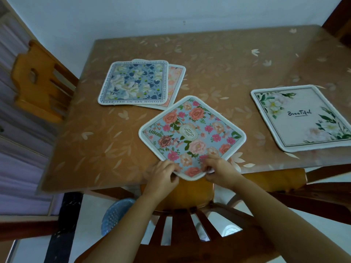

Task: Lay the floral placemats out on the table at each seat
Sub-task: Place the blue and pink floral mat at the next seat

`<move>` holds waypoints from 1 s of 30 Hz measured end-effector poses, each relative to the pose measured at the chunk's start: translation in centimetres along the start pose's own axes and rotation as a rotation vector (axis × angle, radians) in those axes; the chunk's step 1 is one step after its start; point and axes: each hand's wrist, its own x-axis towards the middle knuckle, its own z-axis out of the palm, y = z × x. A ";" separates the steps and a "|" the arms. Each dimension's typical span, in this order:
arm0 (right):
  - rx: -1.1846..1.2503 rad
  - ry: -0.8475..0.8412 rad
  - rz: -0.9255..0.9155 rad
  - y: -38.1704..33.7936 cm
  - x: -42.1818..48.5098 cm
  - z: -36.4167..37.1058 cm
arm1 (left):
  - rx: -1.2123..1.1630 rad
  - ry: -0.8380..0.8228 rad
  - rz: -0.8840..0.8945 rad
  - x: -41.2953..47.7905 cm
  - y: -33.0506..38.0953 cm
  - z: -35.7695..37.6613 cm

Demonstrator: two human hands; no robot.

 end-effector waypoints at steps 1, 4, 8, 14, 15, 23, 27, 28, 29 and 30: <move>-0.001 -0.001 0.024 0.7 -0.4 -0.8 | 0.025 0.008 0.009 0.4 0.0 0.1; -0.002 0.001 0.097 2.3 -1.5 -2.6 | 0.130 -0.033 0.050 1.9 0.2 0.5; -0.060 0.054 0.143 4.0 -2.7 -4.1 | 0.238 -0.102 0.056 4.2 0.4 0.6; -0.142 0.070 0.138 5.1 -2.4 -3.7 | 0.206 -0.142 0.100 5.0 0.9 0.5; -0.151 0.079 0.140 5.4 -2.3 -3.5 | 0.191 -0.149 0.102 4.6 0.9 0.6; -0.135 0.152 0.161 5.5 -0.1 -4.1 | -0.036 -0.155 0.019 0.5 1.6 2.6; -0.032 0.303 0.228 5.2 -0.8 -4.6 | -0.111 -0.084 -0.041 2.4 2.3 2.9; -0.020 0.320 0.233 5.1 -1.2 -4.6 | -0.110 -0.077 -0.030 2.7 2.5 3.0; -0.027 0.321 0.225 4.8 -1.5 -4.5 | -0.111 -0.075 -0.017 3.0 2.7 3.1; -0.045 0.310 0.205 4.5 -1.7 -4.3 | -0.116 -0.071 -0.012 3.2 2.9 3.3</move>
